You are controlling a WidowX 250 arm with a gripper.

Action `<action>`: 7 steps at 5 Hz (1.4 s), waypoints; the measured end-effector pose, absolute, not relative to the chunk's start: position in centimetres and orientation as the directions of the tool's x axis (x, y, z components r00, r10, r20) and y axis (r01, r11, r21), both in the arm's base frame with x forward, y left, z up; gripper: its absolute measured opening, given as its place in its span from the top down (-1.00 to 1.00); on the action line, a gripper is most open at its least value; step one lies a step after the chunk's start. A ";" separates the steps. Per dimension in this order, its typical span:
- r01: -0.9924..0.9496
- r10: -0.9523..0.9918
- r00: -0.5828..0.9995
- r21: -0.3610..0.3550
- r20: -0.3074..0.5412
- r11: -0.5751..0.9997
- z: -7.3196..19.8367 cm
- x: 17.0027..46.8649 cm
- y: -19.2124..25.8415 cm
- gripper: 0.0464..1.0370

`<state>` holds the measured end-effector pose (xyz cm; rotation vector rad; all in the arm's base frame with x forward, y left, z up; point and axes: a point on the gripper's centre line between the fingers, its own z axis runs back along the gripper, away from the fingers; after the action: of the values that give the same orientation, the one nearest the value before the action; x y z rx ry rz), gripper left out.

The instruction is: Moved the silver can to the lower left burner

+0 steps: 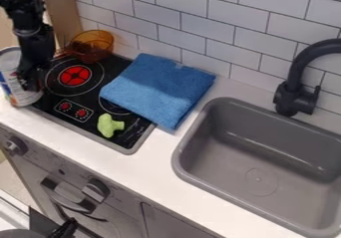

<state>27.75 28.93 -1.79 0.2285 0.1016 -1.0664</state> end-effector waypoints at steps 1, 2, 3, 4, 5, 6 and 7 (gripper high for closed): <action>0.878 -0.855 0.478 0.130 -0.202 0.461 -1.9 26.9 29.8 -0.93; 0.877 -0.852 0.480 0.144 -0.208 0.459 -1.9 26.6 30.5 -0.93; 0.877 -0.852 0.479 0.156 -0.211 0.454 -1.9 26.4 30.9 -0.93; 0.871 -0.847 0.491 0.154 -0.203 0.467 -2.0 26.3 30.8 -0.93; 0.855 -0.834 0.516 0.164 -0.195 0.491 -2.7 26.6 29.7 -0.93; 0.834 -0.823 0.550 0.138 -0.141 0.533 -3.1 27.1 27.6 -0.93; 0.781 -0.792 0.609 0.214 -0.048 0.587 -0.6 28.1 25.7 -0.93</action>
<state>28.11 25.68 -0.56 0.2221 -0.0543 -0.9165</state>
